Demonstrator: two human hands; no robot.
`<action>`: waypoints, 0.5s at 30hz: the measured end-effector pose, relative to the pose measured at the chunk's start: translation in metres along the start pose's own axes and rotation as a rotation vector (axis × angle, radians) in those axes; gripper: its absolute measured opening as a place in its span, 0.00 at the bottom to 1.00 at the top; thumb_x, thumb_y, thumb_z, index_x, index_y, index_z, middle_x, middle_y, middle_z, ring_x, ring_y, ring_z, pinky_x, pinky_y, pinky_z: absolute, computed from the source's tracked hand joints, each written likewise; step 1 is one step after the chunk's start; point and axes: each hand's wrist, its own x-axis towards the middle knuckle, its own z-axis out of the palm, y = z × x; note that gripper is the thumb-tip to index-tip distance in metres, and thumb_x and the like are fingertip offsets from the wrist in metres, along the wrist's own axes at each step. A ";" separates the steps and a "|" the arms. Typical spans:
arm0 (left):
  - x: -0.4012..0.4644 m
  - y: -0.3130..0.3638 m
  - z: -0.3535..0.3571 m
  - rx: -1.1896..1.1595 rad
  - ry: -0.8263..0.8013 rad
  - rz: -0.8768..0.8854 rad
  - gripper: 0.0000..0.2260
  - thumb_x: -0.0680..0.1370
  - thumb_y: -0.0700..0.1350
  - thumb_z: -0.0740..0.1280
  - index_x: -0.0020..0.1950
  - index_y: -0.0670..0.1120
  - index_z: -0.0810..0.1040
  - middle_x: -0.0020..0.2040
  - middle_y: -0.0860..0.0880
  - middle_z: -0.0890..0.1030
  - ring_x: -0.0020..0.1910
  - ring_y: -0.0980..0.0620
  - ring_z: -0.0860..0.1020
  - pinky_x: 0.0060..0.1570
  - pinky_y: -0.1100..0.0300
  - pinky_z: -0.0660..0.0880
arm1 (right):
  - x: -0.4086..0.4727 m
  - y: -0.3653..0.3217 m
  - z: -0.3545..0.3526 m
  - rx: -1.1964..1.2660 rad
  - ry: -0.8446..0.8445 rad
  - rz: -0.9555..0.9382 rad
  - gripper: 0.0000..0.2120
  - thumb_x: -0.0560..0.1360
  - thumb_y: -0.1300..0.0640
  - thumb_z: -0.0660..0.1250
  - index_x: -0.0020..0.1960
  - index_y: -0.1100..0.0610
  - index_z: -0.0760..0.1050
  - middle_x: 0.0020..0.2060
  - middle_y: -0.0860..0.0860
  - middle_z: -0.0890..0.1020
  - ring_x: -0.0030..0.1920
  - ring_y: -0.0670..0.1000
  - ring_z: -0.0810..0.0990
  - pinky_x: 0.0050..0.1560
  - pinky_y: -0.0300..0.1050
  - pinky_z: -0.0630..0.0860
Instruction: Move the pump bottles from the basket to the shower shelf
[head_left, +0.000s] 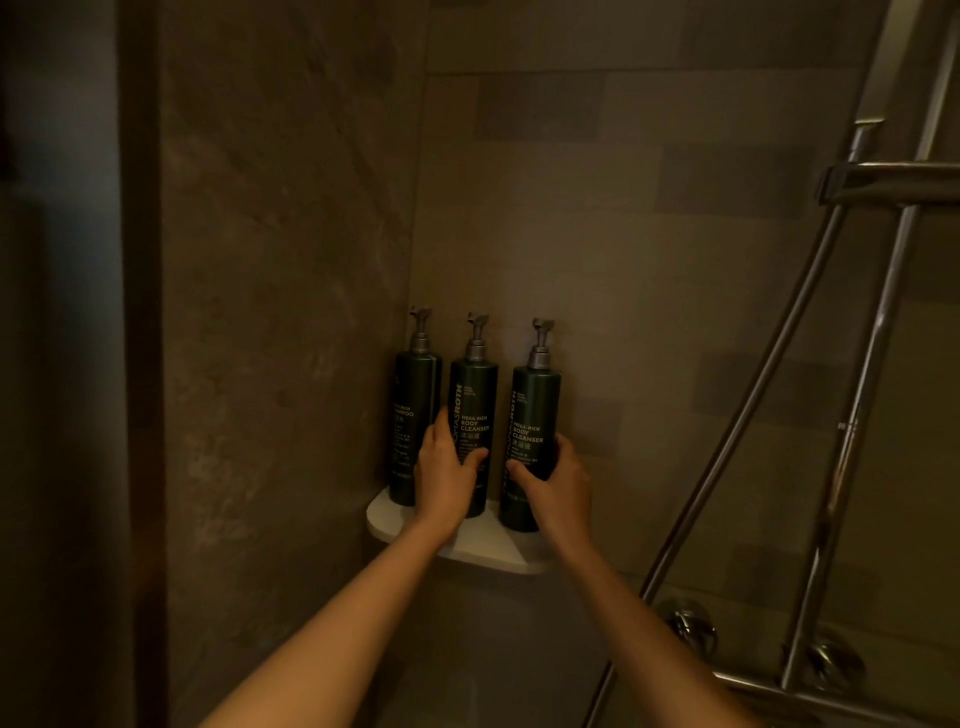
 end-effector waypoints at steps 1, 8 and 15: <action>0.000 0.000 0.000 -0.004 -0.003 0.002 0.33 0.75 0.41 0.69 0.76 0.46 0.59 0.72 0.44 0.68 0.71 0.46 0.67 0.70 0.49 0.65 | 0.000 -0.001 0.000 -0.001 -0.005 0.001 0.28 0.68 0.53 0.74 0.65 0.54 0.69 0.58 0.53 0.79 0.54 0.48 0.76 0.51 0.42 0.73; -0.003 0.004 -0.006 0.030 -0.045 -0.001 0.33 0.74 0.45 0.70 0.76 0.46 0.60 0.71 0.44 0.69 0.70 0.45 0.69 0.68 0.48 0.67 | -0.006 -0.004 -0.007 -0.018 -0.048 0.045 0.34 0.68 0.47 0.72 0.69 0.54 0.64 0.63 0.52 0.75 0.59 0.49 0.75 0.54 0.45 0.73; -0.032 0.004 -0.015 0.400 -0.030 0.089 0.22 0.79 0.49 0.60 0.72 0.45 0.65 0.68 0.44 0.71 0.65 0.45 0.72 0.60 0.50 0.74 | -0.036 -0.006 -0.039 -0.230 -0.050 0.001 0.31 0.77 0.46 0.61 0.74 0.58 0.55 0.73 0.56 0.63 0.71 0.54 0.64 0.67 0.46 0.63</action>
